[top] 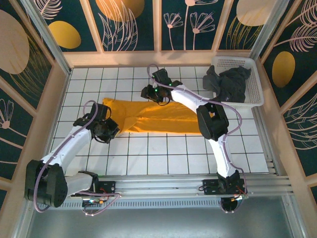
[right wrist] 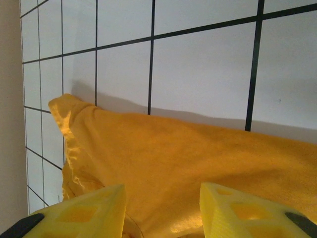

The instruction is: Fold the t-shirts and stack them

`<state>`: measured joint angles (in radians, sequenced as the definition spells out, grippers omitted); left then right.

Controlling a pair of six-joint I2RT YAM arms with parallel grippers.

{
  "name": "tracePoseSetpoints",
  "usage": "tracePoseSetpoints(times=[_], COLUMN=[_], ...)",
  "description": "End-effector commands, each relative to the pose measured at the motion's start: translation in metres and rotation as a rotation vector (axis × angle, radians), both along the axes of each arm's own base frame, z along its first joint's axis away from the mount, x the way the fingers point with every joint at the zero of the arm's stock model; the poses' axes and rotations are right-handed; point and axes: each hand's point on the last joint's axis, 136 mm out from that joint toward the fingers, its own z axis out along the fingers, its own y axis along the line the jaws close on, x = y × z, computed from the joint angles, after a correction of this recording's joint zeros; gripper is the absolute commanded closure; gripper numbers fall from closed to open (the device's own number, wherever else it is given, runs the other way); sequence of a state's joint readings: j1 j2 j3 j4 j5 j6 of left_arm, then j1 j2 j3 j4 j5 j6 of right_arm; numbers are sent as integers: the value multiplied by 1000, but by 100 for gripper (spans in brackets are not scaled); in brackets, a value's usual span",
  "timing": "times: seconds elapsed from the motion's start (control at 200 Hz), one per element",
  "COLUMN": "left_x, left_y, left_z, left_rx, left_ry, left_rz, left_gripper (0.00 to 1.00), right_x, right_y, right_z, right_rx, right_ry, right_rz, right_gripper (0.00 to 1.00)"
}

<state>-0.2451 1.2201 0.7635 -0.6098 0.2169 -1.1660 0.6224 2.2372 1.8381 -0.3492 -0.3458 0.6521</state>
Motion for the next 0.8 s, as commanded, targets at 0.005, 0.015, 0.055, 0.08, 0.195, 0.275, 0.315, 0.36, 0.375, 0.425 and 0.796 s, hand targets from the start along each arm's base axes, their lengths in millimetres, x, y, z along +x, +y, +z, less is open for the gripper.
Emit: tracePoseSetpoints(times=[0.005, 0.015, 0.055, 0.08, 0.195, 0.275, 0.315, 0.36, 0.375, 0.425, 0.796], left_x=[7, 9, 14, 17, 49, 75, 89, 107, 113, 135, 221], left_y=[16, 17, 22, 26, 40, 52, 61, 69, 71, 75, 74], left_z=[-6, -5, -1, 3, 34, 43, 43, 43, 42, 39, -26], left_rx=[120, 128, 172, 200, 261, 225, 215, 210, 211, 202, 161], left_ry=[12, 10, 6, 1, -81, -115, -133, -156, -160, -178, -101], left_rz=[-8, -8, -8, -4, 19, 55, 71, 78, 78, 62, -7], left_gripper=[59, 54, 37, 32, 33, 38, 41, 44, 45, 48, 75], right_x=[-16, -17, -20, -22, -30, -32, -32, -32, -34, -31, -28], right_y=[2, 2, -2, -6, -29, -52, -65, -81, -83, -102, -203], right_z=[25, 25, 23, 22, 14, 9, 7, 2, -1, -6, -39], right_rx=[12, 10, 2, -4, -35, -53, -72, -99, -109, -139, -326], right_ry=[-32, -32, -29, -27, -21, -16, -16, -13, -9, -5, 42], right_rz=[53, 55, 54, 51, 18, -20, -41, -67, -69, -101, -250], right_gripper=[56, 56, 56, 56, 56, 57, 57, 57, 58, 58, 64])
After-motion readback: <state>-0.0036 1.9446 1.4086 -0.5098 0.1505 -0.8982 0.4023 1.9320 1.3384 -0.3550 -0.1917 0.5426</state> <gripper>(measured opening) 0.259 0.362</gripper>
